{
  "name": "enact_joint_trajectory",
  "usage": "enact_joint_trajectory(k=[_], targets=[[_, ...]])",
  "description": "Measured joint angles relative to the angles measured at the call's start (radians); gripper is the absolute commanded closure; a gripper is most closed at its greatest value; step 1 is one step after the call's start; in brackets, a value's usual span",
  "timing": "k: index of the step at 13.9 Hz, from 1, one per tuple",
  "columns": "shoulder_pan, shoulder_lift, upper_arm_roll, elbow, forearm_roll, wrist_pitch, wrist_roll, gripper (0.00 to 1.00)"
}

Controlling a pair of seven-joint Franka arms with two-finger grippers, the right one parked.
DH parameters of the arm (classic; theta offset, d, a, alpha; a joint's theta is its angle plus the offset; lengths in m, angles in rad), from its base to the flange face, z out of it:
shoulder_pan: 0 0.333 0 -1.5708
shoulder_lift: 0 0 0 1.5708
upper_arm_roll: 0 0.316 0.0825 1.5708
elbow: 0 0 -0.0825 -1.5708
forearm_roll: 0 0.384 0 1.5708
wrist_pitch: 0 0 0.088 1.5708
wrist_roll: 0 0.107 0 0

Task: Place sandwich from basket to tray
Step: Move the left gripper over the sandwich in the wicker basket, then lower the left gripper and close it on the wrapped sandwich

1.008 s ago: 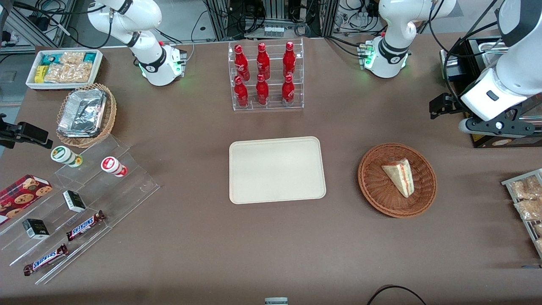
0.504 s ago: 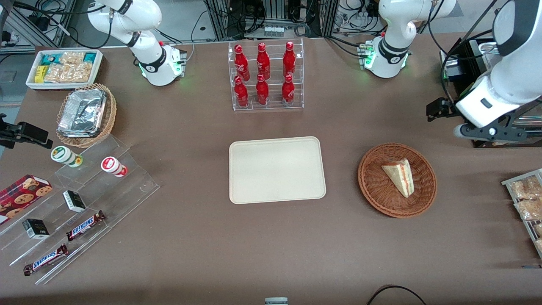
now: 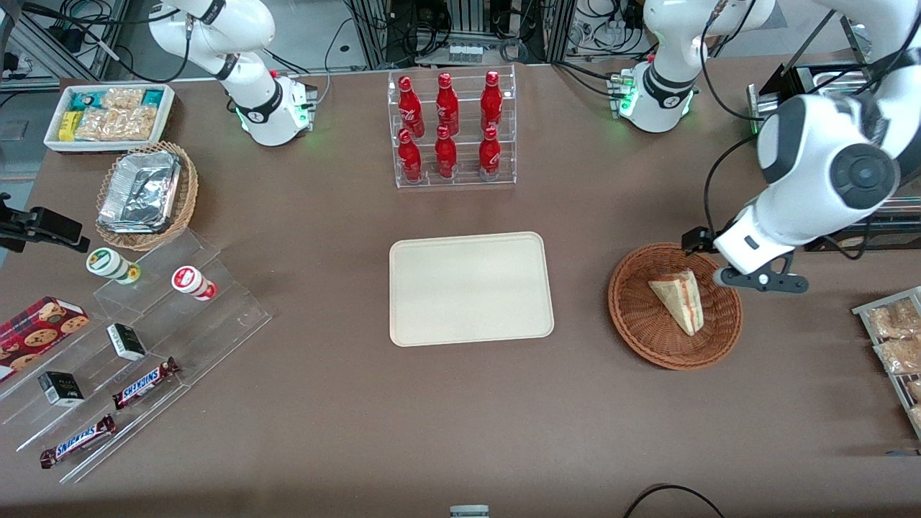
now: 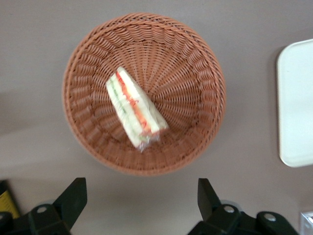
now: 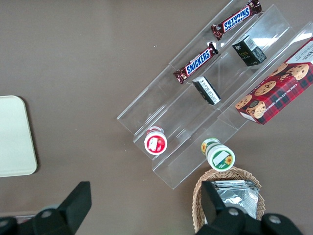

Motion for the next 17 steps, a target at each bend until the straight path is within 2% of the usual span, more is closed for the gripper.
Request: enact_joint_trajectory(k=[2, 5, 13, 17], targets=[[0.001, 0.018, 0.001, -0.079, 0.000, 0.117, 0.000, 0.00], [0.002, 0.054, 0.006, -0.111, 0.000, 0.192, -0.032, 0.00], [0.003, 0.085, 0.012, -0.122, 0.000, 0.286, -0.628, 0.00], [0.007, 0.093, 0.016, -0.166, 0.000, 0.353, -0.692, 0.00]])
